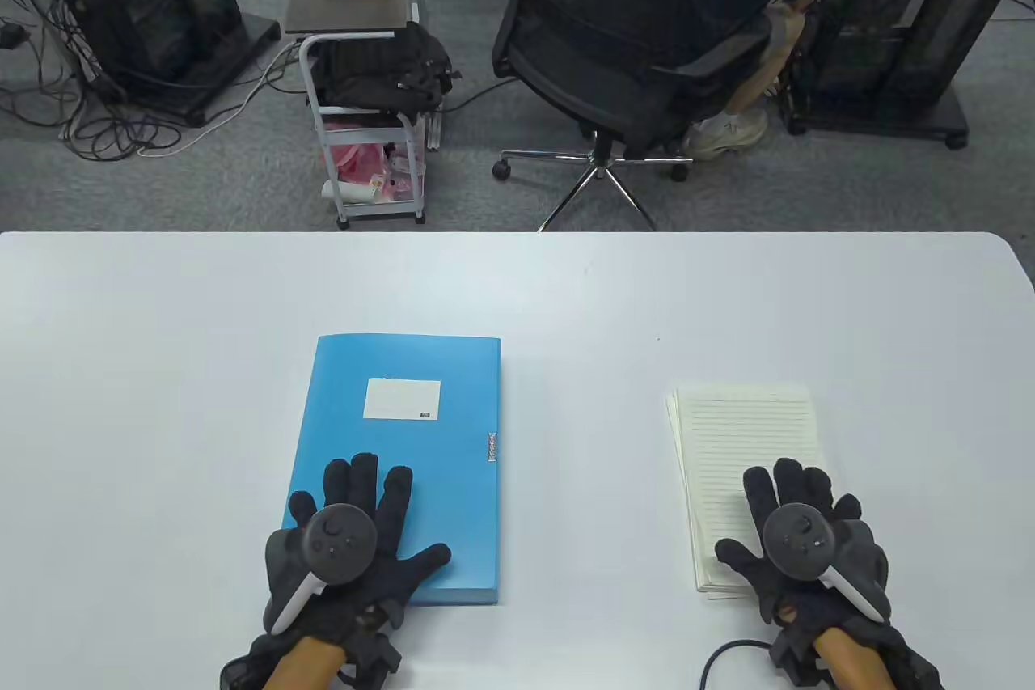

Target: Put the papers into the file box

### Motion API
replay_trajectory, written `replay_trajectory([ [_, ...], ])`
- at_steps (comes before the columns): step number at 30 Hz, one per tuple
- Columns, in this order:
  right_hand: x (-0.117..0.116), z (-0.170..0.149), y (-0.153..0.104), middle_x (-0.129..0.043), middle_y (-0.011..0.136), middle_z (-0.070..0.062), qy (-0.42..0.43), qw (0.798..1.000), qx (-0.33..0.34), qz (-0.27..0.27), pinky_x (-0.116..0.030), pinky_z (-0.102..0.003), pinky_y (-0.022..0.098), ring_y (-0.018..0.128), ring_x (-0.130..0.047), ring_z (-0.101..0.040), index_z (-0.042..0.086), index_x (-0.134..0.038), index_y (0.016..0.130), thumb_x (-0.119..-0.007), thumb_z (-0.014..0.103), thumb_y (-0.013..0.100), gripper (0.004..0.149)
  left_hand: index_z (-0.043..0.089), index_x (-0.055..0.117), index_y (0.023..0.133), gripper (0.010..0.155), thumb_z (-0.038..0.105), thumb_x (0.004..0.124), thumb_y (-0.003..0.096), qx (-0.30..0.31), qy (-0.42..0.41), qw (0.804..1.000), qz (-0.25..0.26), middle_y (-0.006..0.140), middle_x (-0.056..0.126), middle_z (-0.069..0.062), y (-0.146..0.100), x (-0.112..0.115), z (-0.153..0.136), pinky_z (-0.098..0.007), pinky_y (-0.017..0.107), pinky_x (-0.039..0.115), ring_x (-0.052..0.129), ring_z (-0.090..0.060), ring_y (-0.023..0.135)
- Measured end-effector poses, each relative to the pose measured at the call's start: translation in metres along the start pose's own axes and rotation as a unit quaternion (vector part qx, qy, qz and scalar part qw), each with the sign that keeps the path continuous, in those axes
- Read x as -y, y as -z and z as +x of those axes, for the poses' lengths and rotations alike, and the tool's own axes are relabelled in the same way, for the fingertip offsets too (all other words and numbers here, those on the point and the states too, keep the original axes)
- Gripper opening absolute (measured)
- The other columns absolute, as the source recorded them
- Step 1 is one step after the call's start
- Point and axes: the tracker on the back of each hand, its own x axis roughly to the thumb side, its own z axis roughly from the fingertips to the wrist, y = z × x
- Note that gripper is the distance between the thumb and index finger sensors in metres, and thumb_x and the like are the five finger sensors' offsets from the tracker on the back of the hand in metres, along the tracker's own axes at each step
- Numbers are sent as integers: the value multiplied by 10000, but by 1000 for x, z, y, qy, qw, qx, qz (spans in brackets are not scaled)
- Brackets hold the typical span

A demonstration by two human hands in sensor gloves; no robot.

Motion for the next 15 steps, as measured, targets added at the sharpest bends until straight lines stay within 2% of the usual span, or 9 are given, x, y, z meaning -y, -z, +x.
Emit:
replay_trajectory([
  [6,1,-4,2,8,1061,-168,7,1000,-6,-4,-63,-759,590,950,-24,-500,241,-125,986,-603,605,373,859,404,274,1098,978,807,657,294,-7,0,1000,-7,1153,20,6,1,1,-3,-616,637,-98,-40,-291,1067],
  [11,-1,-2,1,3,1063,-171,8,1000,-2,1,-66,-763,588,951,-28,-501,241,-127,987,-603,606,372,859,405,269,1097,972,799,660,299,-37,-9,999,-6,1149,14,9,2,-6,-13,-612,636,-102,-46,-293,1063],
  [15,-2,0,-1,-7,1064,-178,7,1000,-1,-2,-70,-763,591,951,-35,-504,238,-129,988,-603,606,372,860,394,267,1096,973,780,687,308,-90,-40,993,59,1143,4,1,-3,-29,-33,-611,636,-103,-51,-299,1058],
])
